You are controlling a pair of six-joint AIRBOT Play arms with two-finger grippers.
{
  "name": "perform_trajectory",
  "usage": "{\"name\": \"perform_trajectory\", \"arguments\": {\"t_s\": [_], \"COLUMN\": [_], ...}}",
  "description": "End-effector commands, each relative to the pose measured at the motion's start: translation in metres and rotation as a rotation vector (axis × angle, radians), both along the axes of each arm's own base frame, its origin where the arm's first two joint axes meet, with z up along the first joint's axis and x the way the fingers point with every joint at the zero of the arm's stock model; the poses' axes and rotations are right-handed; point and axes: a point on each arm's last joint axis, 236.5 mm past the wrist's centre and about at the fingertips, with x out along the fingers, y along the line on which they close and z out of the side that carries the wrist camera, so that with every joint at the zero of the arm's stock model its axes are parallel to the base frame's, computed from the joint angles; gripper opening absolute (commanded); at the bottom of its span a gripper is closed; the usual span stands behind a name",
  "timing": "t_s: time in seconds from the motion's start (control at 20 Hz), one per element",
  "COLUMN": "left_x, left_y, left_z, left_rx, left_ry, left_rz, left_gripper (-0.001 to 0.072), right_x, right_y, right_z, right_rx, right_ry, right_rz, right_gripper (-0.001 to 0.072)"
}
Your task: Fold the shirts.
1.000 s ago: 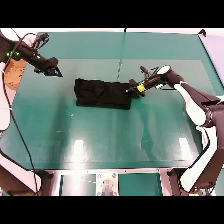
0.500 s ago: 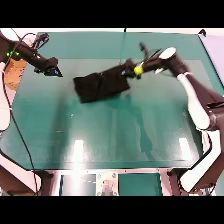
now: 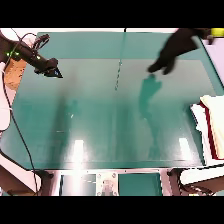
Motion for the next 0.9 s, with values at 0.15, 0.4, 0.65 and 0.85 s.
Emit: {"name": "perform_trajectory", "arguments": {"t_s": [0.15, 0.4, 0.65, 0.85], "left_x": [0.004, 0.003, 0.002, 0.001], "left_y": [-0.002, -0.002, -0.005, -0.005], "left_z": [0.002, 0.002, 0.004, 0.004], "left_rx": [-0.010, -0.011, -0.024, -0.025], "left_ry": [-0.016, -0.015, -0.013, -0.007], "left_rz": [0.006, 0.006, 0.001, -0.003], "left_gripper": [0.0021, 0.0021, 0.0022, 0.0021], "right_x": [-0.075, -0.151, -0.239, -0.296], "right_y": [-0.201, -0.254, -0.255, -0.263], "right_z": [-0.012, -0.047, -0.073, -0.066], "right_rx": [-0.079, -0.098, -0.047, -0.112], "right_ry": [0.112, 0.340, 0.691, 0.807], "right_rz": [-0.422, -0.550, -0.703, -0.863], "right_gripper": [0.0014, 0.0013, 0.0013, 0.0014]}}
